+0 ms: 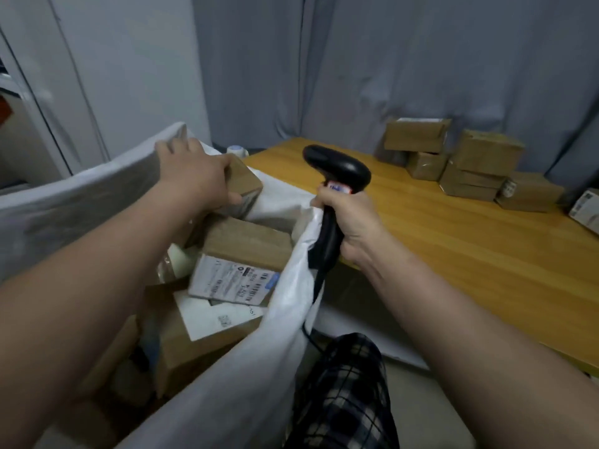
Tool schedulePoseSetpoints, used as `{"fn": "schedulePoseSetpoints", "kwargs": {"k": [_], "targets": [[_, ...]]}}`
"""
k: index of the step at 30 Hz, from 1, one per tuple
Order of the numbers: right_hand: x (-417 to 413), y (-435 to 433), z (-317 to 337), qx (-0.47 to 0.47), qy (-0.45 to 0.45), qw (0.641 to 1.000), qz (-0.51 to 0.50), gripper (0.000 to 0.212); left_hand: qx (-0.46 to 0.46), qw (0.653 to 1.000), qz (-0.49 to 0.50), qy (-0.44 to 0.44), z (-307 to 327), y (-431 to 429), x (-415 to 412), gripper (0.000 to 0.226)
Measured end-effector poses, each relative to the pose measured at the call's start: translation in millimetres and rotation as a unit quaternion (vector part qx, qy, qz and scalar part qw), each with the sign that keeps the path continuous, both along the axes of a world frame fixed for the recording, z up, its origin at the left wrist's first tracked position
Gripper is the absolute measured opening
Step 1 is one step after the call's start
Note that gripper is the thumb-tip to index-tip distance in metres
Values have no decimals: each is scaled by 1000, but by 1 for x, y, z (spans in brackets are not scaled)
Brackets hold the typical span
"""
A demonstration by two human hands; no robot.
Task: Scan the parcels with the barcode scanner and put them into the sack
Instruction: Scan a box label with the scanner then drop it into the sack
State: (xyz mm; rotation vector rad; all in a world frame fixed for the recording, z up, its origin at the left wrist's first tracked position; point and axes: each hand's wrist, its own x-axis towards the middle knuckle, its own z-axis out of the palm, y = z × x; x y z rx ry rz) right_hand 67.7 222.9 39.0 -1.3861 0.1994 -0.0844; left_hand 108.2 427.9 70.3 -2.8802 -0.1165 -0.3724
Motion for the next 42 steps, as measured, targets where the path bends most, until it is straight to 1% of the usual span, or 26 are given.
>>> {"fn": "schedulePoseSetpoints", "kwargs": {"k": [1,3,5,7,10,11,12,14,15,17,19,20,21,23,25,26,28,32,38,42], "targets": [[2,-15,1,-22,-3,999,-43,25,-12,1000,-5,8,-2,-1,2,68],[3,-46,-4,-60,25,992,-108,25,-40,999,-21,31,-8,-7,3,67],[-1,-58,-13,-86,44,991,-89,16,-61,996,-48,35,-16,-16,2,65],[-3,-55,-25,-114,37,991,-56,15,-83,992,-82,43,-23,-23,1,64],[-4,-51,-43,-151,25,986,-59,14,-141,976,-133,103,-38,-21,4,68],[-3,-53,-51,-175,24,983,-57,14,-143,969,-149,133,-47,-18,4,71],[-2,-54,-58,-203,23,977,-51,16,-126,964,-164,166,-55,-16,3,72],[-2,-53,-72,-251,15,967,-38,28,-59,956,-176,229,-70,-16,-3,67],[-2,-53,-76,-268,10,963,-36,33,-28,952,-176,250,-74,-18,-6,64],[-2,-56,-81,-292,-2,956,-40,38,6,947,-174,271,-76,-27,-9,65],[-1,-64,-82,-306,-8,951,-48,39,11,947,-177,269,-75,-37,-8,70],[-1,-68,-82,-311,-8,949,-51,36,5,949,-183,256,-75,-42,-8,72],[-1,-73,-83,-316,-7,947,-52,29,-7,953,-191,234,-76,-47,-6,71],[-2,-83,-82,-311,-6,949,-53,16,-38,962,-212,169,-75,-60,-1,60],[-2,-95,-82,-294,-12,954,-58,24,-62,962,-237,119,-74,-77,6,50],[-2,-102,-80,-289,-14,955,-64,28,-72,960,-249,108,-74,-87,10,48],[-3,-116,-73,-285,-17,955,-77,27,-91,953,-270,99,-72,-109,17,47],[-6,-155,-57,-252,0,962,-109,18,-117,935,-325,82,-66,-163,37,49],[-13,-228,-39,-171,36,967,-186,17,-150,902,-396,86,-62,-253,68,47],[-4,-269,-29,-138,56,967,-205,18,-180,886,-417,93,-64,-299,94,47]]}}
